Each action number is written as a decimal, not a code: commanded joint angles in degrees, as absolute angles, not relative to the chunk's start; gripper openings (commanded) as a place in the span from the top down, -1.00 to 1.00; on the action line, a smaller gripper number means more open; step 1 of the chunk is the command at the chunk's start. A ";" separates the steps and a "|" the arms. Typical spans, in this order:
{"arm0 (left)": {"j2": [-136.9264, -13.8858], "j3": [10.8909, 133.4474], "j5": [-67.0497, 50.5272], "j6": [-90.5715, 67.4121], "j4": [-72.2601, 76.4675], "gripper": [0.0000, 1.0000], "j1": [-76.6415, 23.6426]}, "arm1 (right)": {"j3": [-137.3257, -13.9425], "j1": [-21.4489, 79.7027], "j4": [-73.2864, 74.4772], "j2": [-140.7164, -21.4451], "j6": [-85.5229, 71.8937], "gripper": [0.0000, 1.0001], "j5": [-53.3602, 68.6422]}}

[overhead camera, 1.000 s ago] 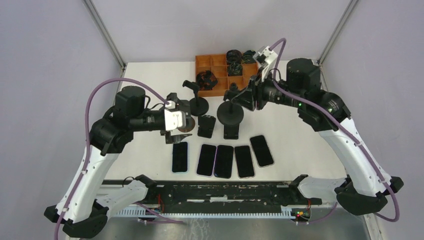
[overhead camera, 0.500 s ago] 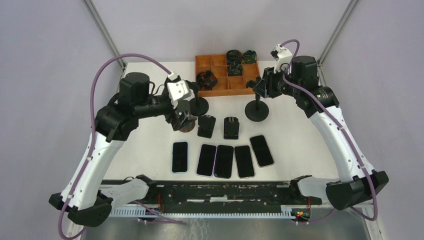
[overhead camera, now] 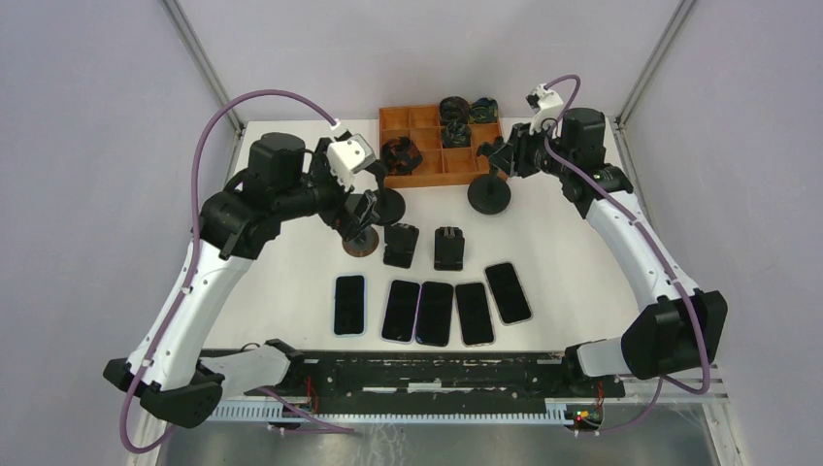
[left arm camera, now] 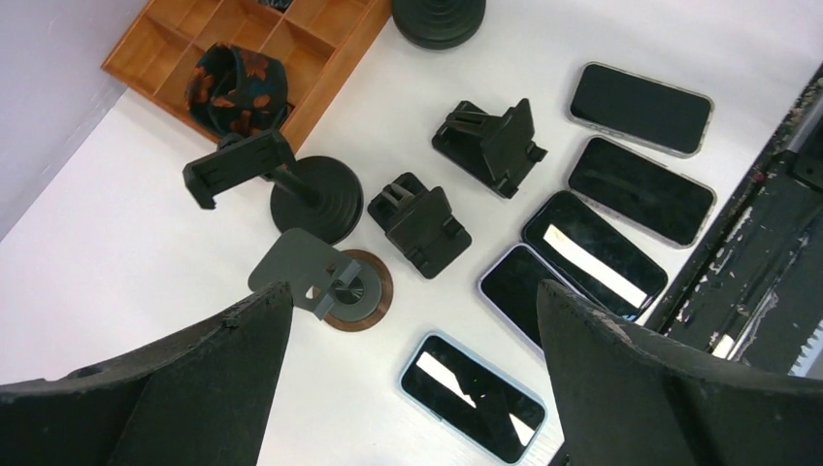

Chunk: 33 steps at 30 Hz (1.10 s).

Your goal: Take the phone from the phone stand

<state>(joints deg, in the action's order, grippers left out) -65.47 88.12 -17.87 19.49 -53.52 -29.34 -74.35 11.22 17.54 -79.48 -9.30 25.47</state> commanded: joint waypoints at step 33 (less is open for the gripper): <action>-70.67 67.31 -19.54 12.72 -22.37 -1.00 2.59 | -60.79 9.27 9.16 -55.90 -10.60 -0.96 -28.20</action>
